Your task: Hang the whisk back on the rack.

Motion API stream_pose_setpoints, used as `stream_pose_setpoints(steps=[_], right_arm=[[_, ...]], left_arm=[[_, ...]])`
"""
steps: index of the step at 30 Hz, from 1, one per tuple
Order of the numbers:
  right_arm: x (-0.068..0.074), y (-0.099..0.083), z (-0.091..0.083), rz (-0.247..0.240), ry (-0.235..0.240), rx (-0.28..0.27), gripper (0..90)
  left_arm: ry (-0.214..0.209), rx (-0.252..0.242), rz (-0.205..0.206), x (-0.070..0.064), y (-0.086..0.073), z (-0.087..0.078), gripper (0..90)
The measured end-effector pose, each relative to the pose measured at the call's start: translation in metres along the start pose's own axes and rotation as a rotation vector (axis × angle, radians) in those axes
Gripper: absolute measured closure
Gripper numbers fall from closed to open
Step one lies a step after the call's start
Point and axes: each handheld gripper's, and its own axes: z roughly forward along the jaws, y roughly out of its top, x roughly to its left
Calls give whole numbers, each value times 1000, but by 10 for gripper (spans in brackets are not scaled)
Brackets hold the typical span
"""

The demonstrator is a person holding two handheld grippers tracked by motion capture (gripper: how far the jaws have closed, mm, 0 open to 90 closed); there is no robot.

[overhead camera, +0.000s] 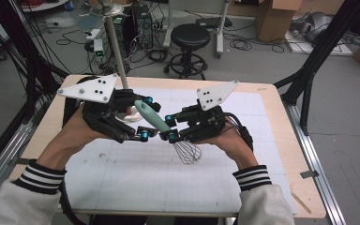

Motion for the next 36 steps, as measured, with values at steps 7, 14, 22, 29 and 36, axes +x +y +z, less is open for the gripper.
stream_pose_setpoints(steps=[7, 14, 22, 29, 36], right_arm=[[1, 1, 0, -8, 20, -14, 688], [1, 1, 1, -11, 32, -19, 688], [1, 1, 3, -10, 40, -12, 688], [2, 1, 4, -13, 48, -16, 688], [2, 1, 4, -14, 43, -23, 686]], left_arm=[[-19, -12, 9, 0, 0, -1, 474], [-41, -23, 25, -1, 0, 1, 531], [-44, -28, 41, -2, 1, 0, 628], [-46, -35, 44, -3, 2, 0, 659], [-32, -34, 45, -4, 3, 0, 662]])
